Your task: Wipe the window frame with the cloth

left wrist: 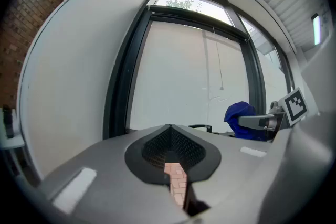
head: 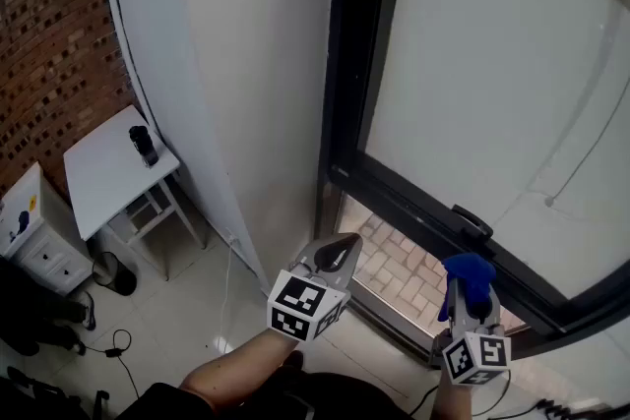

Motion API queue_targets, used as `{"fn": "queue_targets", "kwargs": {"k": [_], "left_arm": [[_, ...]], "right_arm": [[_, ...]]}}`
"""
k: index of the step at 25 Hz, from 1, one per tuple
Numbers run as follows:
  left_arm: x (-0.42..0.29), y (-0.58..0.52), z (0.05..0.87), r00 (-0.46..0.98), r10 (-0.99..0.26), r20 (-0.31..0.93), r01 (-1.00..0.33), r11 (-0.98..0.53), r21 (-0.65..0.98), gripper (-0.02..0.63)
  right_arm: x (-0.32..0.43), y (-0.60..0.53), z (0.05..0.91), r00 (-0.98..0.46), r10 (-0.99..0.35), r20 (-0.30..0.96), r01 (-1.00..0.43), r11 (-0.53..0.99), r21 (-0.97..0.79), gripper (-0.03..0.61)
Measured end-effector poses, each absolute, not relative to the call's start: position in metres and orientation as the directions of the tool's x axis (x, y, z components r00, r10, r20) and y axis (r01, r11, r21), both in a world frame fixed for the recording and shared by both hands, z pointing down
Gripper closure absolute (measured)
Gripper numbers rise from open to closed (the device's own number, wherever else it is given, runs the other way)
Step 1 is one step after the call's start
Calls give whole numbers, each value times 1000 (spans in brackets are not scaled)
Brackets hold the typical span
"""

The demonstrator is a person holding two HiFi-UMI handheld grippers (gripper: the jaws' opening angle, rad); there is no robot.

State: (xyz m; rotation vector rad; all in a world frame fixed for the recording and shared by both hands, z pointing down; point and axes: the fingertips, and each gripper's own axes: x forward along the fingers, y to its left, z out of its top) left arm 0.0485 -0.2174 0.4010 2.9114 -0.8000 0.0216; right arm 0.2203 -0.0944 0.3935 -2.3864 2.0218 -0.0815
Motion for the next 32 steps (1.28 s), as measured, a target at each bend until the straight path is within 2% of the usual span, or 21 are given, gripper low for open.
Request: {"fn": "queue_targets", "kwargs": {"k": [10, 17, 32], "left_arm": [[2, -239, 399, 823, -567, 43, -567, -816, 114, 621], [-6, -257, 386, 811, -584, 17, -582, -806, 110, 621], [14, -325, 267, 804, -569, -175, -574, -818, 24, 621]], "right_arm": [[155, -146, 398, 17, -999, 44, -999, -19, -45, 434], [127, -186, 385, -59, -998, 29, -998, 58, -32, 434], [115, -274, 272, -143, -983, -114, -990, 143, 9, 434]]}}
